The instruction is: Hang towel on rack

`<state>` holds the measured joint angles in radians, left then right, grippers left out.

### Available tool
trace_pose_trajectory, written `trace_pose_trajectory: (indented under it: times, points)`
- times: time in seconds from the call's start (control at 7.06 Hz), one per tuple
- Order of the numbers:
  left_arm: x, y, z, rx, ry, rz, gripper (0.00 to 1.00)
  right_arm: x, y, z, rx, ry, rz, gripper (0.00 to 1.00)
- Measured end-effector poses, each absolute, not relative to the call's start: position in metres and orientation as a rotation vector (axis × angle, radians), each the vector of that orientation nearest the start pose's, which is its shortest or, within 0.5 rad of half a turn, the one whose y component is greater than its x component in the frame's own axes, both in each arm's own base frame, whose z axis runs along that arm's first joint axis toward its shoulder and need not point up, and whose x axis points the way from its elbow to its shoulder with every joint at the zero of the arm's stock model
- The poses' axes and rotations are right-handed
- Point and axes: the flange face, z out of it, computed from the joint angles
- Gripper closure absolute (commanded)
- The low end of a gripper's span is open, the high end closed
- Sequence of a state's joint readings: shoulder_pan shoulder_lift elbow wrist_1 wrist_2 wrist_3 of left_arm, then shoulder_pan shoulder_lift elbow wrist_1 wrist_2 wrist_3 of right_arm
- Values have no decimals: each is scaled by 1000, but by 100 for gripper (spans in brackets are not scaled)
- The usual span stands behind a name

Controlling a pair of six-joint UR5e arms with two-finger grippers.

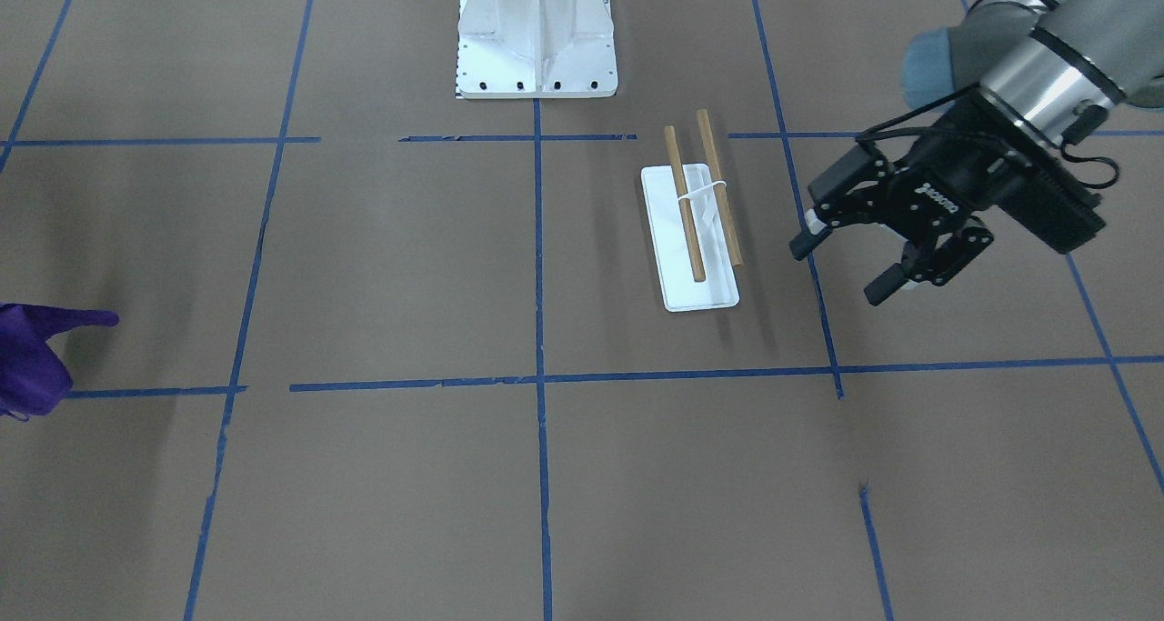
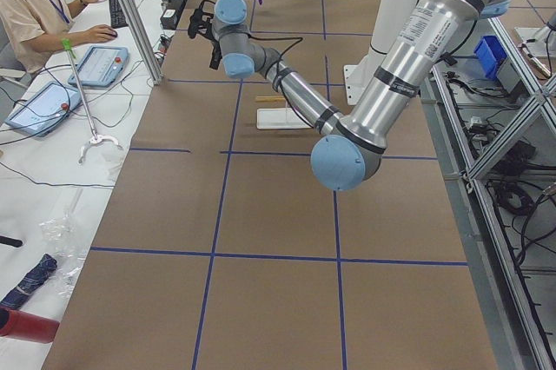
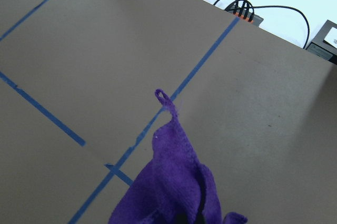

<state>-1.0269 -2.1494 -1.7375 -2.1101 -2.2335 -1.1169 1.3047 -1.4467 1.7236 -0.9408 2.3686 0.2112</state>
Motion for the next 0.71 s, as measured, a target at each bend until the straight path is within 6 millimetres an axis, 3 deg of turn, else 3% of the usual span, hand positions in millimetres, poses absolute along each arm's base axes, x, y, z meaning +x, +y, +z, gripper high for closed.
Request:
trace_pose_trajectory:
  times: [0.28, 0.57, 0.71]
  points:
    - [337, -557, 99, 246, 1235, -232, 6, -115, -528, 409, 658, -963, -400, 100]
    - [398, -543, 42, 131, 1255, -435, 17, -152, -503, 361, 682, -991, -336, 100]
    - [429, -536, 19, 102, 1264, -519, 29, -168, -489, 336, 709, -1000, -297, 100]
